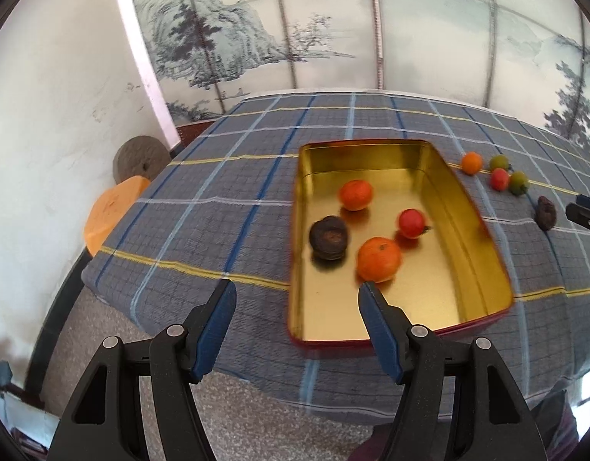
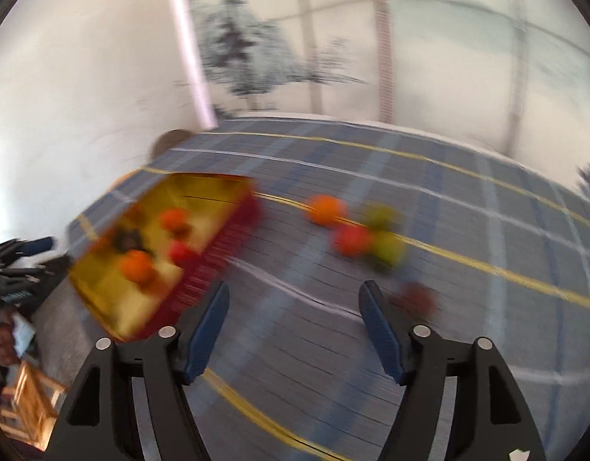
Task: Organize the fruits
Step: 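Grasp the brown dried fruit with the left tool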
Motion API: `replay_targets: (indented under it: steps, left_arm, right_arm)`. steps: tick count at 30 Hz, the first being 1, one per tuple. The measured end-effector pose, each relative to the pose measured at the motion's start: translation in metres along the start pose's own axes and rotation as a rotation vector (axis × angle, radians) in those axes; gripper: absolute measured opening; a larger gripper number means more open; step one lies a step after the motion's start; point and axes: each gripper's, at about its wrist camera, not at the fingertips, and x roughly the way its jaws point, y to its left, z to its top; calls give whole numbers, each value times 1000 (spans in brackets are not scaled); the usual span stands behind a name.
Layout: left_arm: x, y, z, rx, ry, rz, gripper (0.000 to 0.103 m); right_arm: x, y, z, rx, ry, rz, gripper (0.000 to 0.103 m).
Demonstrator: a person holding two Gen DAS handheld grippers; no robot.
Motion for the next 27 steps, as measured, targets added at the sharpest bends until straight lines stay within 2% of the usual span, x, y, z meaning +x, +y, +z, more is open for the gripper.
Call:
replay_targets:
  steps: [5,8,10,14,17,19,23,27]
  left_arm:
    - [-10,-36,9,56,5,-103,67]
    - [-11,-67,19,102,21,-187,67]
    - [-12,-92,26,131,41,-268,67]
    - [-8,-146,43,170,76,-413,67]
    - [-1,-189,52,217,48,-468,67]
    - [9,-217,58,265,58,-517,67]
    - [39,-262,73,352,85,-517,67]
    - [74,-283,85,367,131,-510,67]
  right_arm:
    - [-16,-74,-31,56,55,-203,75]
    - [-25,-110,-48,88,79,-273,75]
    - [-29,-133,-59,116,95,-301,75]
    - [-33,-160,-72,189,86,-291,76]
    - [-37,-176,-77,254,74,-233,78]
    - [-40,-181,-78,289,51,-203,80]
    - [-46,-187,-80,327,17,-170,81]
    - [-49,-180,-79,303,-2,-143,86]
